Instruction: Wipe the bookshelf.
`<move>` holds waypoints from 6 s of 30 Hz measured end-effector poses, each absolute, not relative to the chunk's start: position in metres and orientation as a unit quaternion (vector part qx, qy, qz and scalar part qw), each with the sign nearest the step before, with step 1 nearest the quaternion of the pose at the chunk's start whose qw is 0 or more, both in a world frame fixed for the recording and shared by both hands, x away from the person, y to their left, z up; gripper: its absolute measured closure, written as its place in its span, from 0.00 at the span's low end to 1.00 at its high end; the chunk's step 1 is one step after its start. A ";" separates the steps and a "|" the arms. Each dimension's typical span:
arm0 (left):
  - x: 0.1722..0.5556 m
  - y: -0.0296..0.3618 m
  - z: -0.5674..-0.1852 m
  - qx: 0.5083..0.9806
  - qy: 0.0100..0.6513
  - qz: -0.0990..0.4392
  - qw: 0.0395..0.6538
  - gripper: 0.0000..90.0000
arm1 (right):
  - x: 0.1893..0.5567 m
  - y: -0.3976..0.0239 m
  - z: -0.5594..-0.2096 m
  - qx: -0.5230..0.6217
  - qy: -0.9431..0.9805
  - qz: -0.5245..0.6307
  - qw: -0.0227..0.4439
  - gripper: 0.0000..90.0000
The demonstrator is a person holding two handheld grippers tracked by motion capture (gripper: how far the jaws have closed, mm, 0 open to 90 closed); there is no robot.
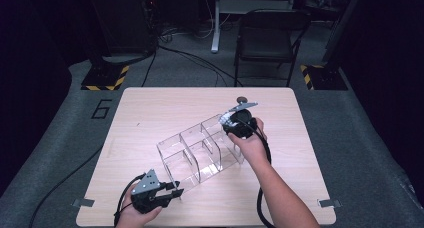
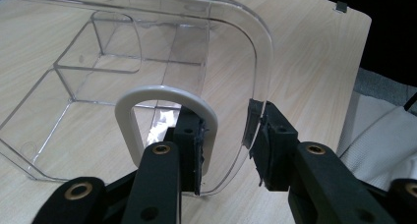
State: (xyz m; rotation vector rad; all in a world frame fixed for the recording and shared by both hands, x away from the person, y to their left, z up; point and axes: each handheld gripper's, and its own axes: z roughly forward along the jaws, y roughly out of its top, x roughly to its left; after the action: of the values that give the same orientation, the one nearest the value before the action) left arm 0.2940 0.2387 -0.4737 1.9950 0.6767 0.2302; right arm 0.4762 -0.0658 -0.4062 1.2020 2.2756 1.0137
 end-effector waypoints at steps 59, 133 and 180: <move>0.295 0.243 -0.474 0.816 0.287 0.091 0.494 0.75 | 0.379 -0.126 -0.483 0.439 0.738 0.475 0.193 0.67; 0.293 0.239 -0.475 0.818 0.277 0.098 0.494 0.73 | 0.374 -0.070 -0.406 0.355 0.766 0.507 0.173 0.65; 0.294 0.240 -0.475 0.821 0.271 0.099 0.493 0.73 | 0.412 -0.010 -0.401 0.337 0.815 0.438 0.178 0.26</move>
State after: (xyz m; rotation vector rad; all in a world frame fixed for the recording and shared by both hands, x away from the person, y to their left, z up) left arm 0.2937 0.2403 -0.4753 1.9915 0.6578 0.2412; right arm 0.4120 -0.0100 -0.4006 0.9532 2.3046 1.2380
